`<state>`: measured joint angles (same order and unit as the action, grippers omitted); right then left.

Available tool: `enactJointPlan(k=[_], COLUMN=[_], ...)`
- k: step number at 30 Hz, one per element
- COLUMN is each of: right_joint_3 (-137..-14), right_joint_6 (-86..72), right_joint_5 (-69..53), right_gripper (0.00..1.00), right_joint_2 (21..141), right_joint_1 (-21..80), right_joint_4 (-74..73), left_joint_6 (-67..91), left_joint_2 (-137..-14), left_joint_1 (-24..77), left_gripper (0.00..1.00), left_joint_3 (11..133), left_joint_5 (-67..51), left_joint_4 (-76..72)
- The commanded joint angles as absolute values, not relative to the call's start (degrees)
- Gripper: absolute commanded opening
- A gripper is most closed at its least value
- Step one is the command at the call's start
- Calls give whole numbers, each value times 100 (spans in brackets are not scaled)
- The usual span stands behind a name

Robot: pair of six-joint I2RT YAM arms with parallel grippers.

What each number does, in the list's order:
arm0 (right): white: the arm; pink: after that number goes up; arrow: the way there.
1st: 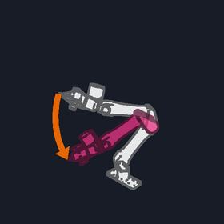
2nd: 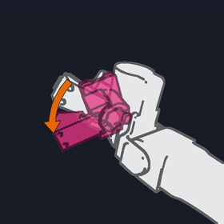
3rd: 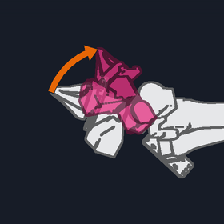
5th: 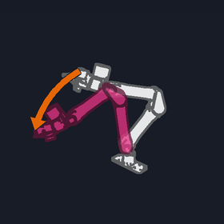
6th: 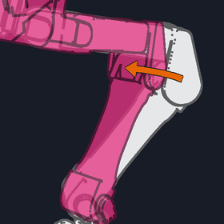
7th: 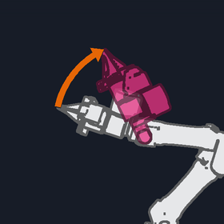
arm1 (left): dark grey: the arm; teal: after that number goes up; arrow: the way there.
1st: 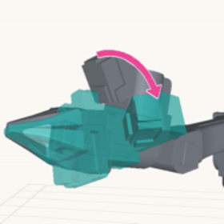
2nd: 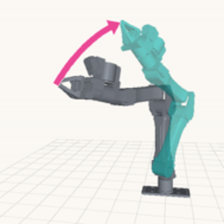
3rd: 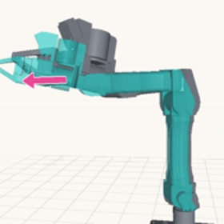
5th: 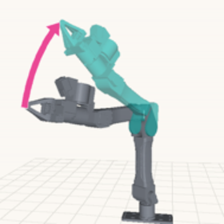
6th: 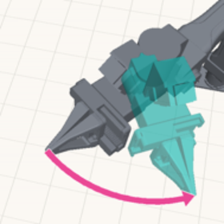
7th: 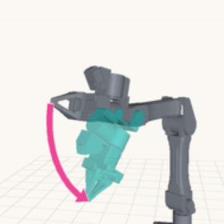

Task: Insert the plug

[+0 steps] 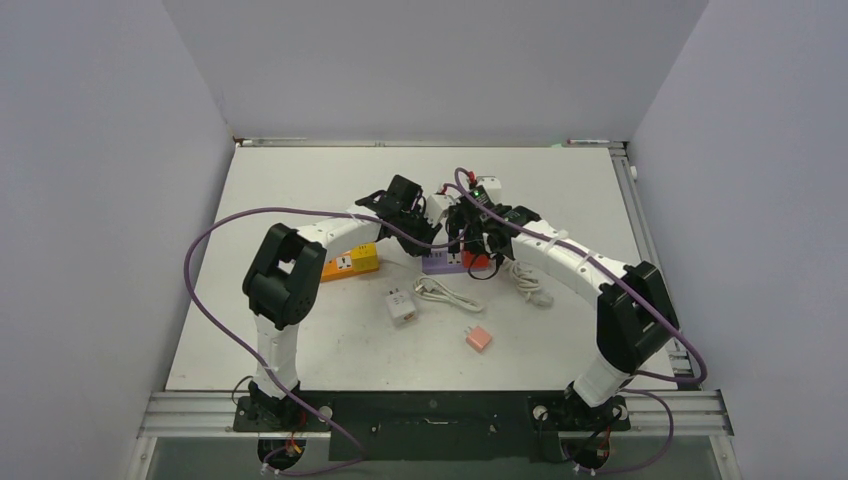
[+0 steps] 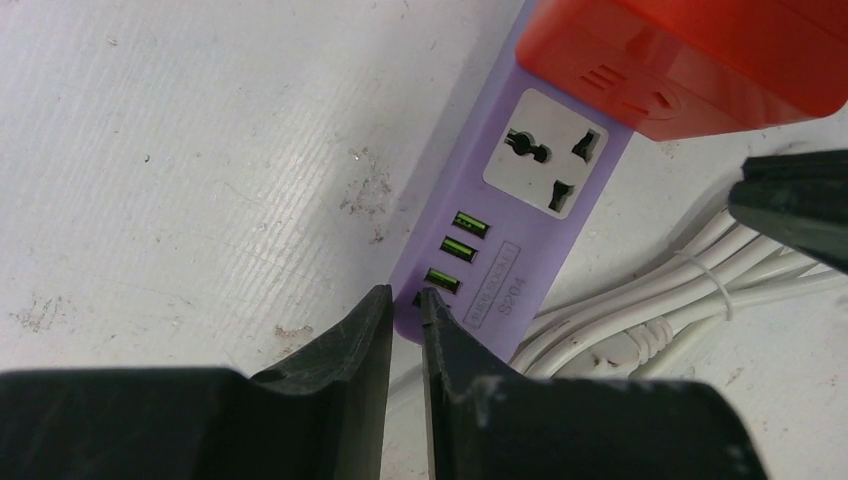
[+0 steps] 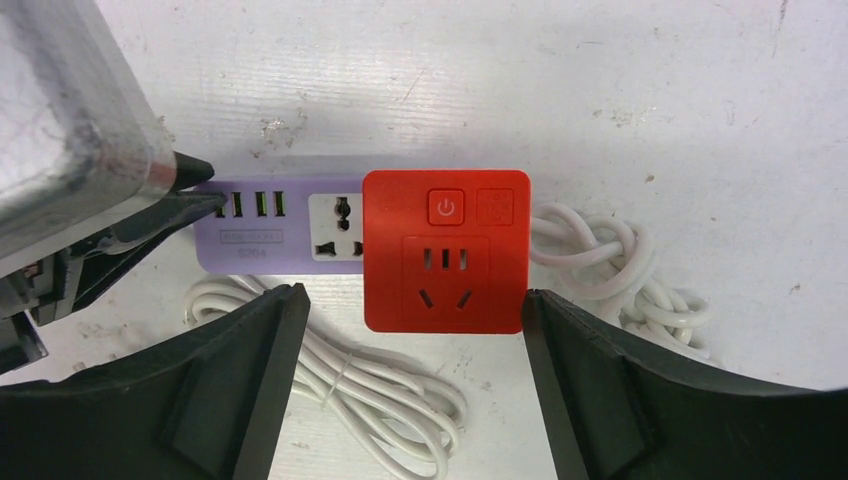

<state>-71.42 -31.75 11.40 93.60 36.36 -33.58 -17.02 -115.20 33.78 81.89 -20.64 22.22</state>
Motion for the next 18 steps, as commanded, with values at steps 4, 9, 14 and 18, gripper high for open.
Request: enactJointPlan(k=[4,9,14,18], right_joint_3=[-7367,-7271,-7074,-6941], right_joint_6=[-2926,-2787,-2783,-2811], right_joint_5=[1755,1892,1806,1789], right_gripper=[78,73,48,32], right_joint_2=[9625,9688,9741,9807], right_joint_1=[3639,3639,3639,3638], right_joint_4=[-3359,-3249,-2963,-2849], left_joint_6=[-1635,-1635,-1617,-1617], left_joint_2=[-11436,-11442,-11443,-11427], left_joint_1=[3428,3423,3419,3410], left_gripper=[11,11,10,9], left_joint_3=[8095,8077,8078,8084], left_joint_5=[-2324,-2331,-2333,-2334], left_joint_4=[2727,2723,2727,2741])
